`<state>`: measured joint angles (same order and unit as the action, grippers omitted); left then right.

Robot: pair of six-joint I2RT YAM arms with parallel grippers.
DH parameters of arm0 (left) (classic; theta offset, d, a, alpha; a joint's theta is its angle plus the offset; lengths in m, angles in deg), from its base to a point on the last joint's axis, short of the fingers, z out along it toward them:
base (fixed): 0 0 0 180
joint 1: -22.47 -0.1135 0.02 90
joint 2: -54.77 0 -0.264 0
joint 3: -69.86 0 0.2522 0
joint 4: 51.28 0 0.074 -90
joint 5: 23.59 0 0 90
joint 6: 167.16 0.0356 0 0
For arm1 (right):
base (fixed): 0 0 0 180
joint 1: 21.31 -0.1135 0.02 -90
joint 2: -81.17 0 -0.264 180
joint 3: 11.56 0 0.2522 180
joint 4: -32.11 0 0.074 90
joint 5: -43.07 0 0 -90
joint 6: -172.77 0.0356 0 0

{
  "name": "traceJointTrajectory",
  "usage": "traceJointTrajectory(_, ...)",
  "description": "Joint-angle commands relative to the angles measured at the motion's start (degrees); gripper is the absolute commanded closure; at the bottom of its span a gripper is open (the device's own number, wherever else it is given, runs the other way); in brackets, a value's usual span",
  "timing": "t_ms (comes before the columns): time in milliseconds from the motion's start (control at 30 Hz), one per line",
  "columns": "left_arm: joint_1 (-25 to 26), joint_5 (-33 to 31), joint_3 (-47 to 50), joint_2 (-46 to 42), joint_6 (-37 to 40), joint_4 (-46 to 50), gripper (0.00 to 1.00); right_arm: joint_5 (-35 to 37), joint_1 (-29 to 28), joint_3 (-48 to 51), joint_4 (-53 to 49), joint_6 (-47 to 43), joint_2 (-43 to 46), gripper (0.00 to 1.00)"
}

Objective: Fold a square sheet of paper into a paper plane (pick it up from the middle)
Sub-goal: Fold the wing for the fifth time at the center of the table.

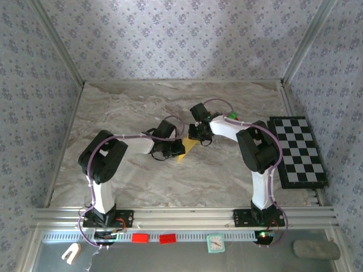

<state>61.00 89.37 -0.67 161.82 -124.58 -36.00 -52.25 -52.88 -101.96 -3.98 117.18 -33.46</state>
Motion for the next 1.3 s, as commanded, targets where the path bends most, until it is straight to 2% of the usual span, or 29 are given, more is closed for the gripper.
traceJointTrajectory(0, -0.3, -0.5, -0.2, 0.9, 0.4, 2.3, 0.91, 0.2, 0.1, -0.2, -2.8, -1.9, 3.5, 0.75)
traceJointTrajectory(133, -0.3, -0.5, 0.3, 1.0, 0.3, 2.5, 0.92, 4.5, -0.1, -0.3, -5.4, -2.9, 6.3, 0.68)
traceJointTrajectory(233, -0.3, -0.6, 0.5, 1.1, 0.2, 2.4, 0.92, 9.6, -0.2, 0.1, -7.9, -1.7, 7.3, 0.56)
traceJointTrajectory(333, -0.3, -0.5, 0.6, 1.3, 0.2, 2.3, 0.92, 11.4, -0.3, 0.0, -8.8, -1.7, 6.7, 0.47)
traceJointTrajectory(400, -0.3, -0.5, 0.6, 1.3, 0.1, 2.3, 0.92, 11.7, -0.3, -0.7, -9.6, -1.9, 5.9, 0.45)
traceJointTrajectory(767, -0.3, -0.6, 0.6, 1.1, -0.1, 2.3, 0.92, 9.0, 0.5, -4.4, -11.8, -2.7, 0.9, 0.46)
traceJointTrajectory(1267, -0.3, 0.2, 0.6, 0.0, 0.1, 2.2, 0.91, 7.3, 1.6, -6.3, -11.8, -3.1, -2.9, 0.57)
